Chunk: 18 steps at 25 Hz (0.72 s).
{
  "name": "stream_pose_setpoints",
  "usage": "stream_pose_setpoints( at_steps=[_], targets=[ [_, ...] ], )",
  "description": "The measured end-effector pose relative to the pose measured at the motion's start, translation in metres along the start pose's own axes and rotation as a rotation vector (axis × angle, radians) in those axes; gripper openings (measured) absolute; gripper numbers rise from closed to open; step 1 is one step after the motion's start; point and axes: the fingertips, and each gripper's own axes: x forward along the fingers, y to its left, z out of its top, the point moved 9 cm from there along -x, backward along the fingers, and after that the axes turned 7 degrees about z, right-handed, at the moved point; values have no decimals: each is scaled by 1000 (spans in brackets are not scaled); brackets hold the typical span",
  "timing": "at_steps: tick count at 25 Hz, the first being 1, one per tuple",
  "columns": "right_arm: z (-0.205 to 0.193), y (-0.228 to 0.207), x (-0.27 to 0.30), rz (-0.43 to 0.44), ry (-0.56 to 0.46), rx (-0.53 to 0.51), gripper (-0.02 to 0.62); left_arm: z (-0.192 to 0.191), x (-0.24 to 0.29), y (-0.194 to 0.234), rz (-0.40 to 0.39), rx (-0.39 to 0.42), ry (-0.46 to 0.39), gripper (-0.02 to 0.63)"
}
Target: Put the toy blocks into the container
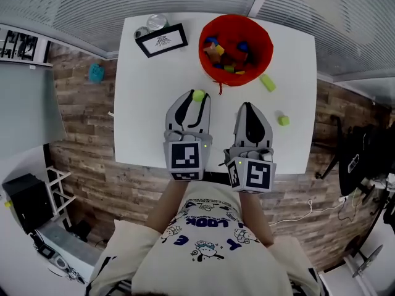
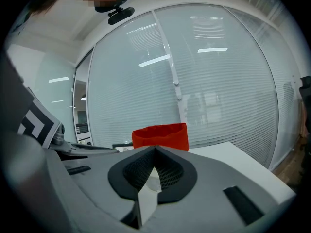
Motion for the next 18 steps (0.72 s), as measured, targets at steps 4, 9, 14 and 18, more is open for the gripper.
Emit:
stream_pose_setpoints(
  at_steps=[4,9,14,18],
  targets=[
    [10,1,-1,8,-21,-20,31,15,-3,-1,0,-4,-39,160],
    [26,1,2,23,-64,-43,31,34,-4,-2,3,-3,-92,160],
    [31,2,1,29,-85,-33,31,48,-7,-5,4,5,-127,160],
    [33,1,2,40,-94,-34,31,58,-7,-6,12,7,-152,160]
  ],
)
